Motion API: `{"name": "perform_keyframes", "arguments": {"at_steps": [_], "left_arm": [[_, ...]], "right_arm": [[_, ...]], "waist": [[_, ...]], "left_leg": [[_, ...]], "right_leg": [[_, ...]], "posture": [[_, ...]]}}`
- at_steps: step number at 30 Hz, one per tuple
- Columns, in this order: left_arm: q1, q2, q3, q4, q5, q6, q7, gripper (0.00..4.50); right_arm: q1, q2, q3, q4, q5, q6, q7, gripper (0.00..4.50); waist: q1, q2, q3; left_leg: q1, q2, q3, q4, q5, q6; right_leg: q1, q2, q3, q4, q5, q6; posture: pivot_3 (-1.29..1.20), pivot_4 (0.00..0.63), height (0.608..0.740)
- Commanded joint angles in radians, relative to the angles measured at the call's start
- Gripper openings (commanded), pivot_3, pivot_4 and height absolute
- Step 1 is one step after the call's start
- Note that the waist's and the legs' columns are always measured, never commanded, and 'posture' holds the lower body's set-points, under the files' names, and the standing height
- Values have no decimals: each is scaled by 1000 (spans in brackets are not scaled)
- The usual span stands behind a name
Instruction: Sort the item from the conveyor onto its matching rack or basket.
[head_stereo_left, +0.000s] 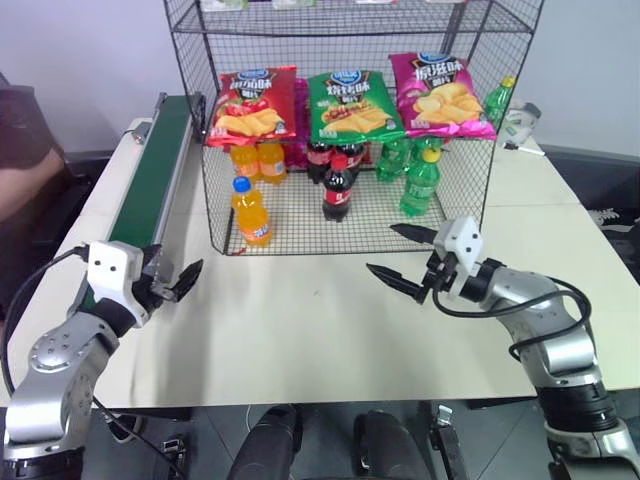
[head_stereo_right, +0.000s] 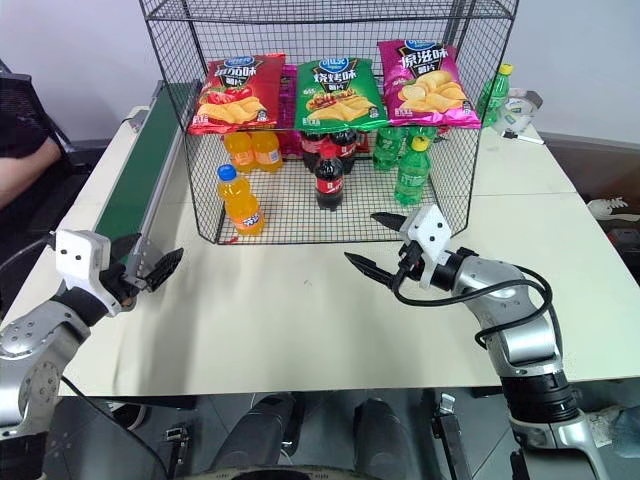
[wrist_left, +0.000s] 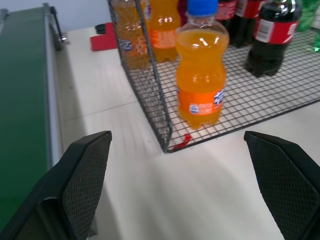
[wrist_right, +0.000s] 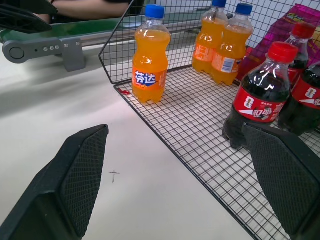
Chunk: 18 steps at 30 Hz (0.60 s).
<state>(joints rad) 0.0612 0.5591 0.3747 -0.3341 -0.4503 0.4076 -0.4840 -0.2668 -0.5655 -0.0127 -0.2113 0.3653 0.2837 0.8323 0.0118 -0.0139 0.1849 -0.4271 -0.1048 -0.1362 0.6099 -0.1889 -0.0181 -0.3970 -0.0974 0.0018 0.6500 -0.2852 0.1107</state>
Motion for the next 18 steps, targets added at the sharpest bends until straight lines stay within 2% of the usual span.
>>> {"name": "perform_keyframes", "arguments": {"at_steps": [1,9,18], "left_arm": [[-22,-9,66,3,-3,-17,45,4441],[-17,-11,137,-11,-67,92,96,4441],[-28,-48,182,-1,-73,35,128,4441]], "right_arm": [[-37,11,-2,1,0,-30,3,4500],[-66,21,13,31,-9,-38,5,4500],[-63,38,16,15,-13,-33,-22,4500]], "waist": [[0,0,0],[0,0,0],[0,0,0]], "left_leg": [[0,0,0,0,0,0],[0,0,0,0,0,0],[0,0,0,0,0,0]], "right_leg": [[0,0,0,0,0,0],[0,0,0,0,0,0],[0,0,0,0,0,0]], "posture": [[0,150,740],[0,150,740],[0,150,740]]}}
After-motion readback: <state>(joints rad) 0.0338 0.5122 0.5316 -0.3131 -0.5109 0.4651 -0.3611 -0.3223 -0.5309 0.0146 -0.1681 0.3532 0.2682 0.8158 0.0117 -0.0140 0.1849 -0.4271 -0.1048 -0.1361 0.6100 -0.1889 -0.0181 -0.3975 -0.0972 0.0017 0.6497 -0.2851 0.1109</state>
